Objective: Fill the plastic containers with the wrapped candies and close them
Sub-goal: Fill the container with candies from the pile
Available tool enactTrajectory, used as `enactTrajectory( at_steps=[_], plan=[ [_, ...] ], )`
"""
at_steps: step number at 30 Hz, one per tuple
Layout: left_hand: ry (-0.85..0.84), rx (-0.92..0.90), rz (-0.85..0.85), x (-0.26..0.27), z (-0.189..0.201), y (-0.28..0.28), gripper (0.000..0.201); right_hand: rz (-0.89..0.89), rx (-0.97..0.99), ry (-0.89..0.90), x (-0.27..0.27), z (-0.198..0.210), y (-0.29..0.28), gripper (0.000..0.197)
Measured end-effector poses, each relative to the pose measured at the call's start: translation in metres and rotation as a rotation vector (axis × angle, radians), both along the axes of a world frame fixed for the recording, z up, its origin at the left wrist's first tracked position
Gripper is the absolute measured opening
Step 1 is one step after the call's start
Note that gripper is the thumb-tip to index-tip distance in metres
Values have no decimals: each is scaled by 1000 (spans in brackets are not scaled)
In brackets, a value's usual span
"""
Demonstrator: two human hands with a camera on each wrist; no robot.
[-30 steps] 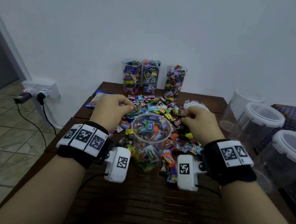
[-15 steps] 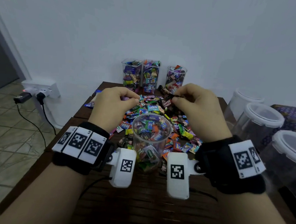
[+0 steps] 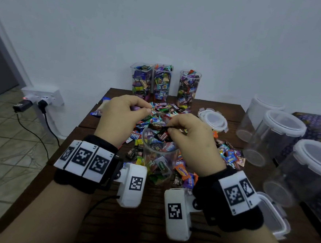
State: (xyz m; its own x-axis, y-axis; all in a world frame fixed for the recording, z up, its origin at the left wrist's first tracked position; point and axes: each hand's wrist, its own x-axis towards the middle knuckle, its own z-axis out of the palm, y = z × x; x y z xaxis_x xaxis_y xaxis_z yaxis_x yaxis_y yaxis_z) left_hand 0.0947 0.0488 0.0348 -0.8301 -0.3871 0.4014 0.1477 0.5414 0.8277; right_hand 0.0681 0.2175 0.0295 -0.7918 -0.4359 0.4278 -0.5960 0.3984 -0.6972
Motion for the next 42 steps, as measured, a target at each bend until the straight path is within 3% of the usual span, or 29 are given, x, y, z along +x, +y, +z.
enactTrajectory(
  at_steps=[4,9,11,14,16,18,20,22,29,36,39,42],
  plan=[
    [0,-3,-17,1,1,4,19,-19,13,38,2,-5,0,16],
    [8,-20,-27,1,5,6,15,-54,-152,75,7,-20,4,19],
    [11,-17,-41,3,7,7,16,-38,-184,-56,10,-29,6,38],
    [11,-26,-66,5,9,11,16,51,-197,-375,11,-43,10,91],
    [5,-39,-89,5,10,16,17,116,-231,-468,12,-49,10,102],
    [-10,-83,-106,6,10,21,16,167,-286,-490,14,-52,9,95],
    [-25,-123,-120,5,8,26,15,195,-332,-471,15,-53,7,71],
    [-46,-132,-145,5,6,30,15,193,-341,-445,15,-55,6,64],
    [-53,-161,-194,5,-5,37,10,159,-294,-359,10,-62,7,71],
    [-70,-67,-278,5,-8,36,17,158,-298,-377,9,-65,5,71],
    [-2,0,-259,5,-9,36,18,145,-257,-368,9,-63,5,70],
    [81,193,-234,5,-10,33,18,154,-211,-396,6,-61,11,70]
  ],
)
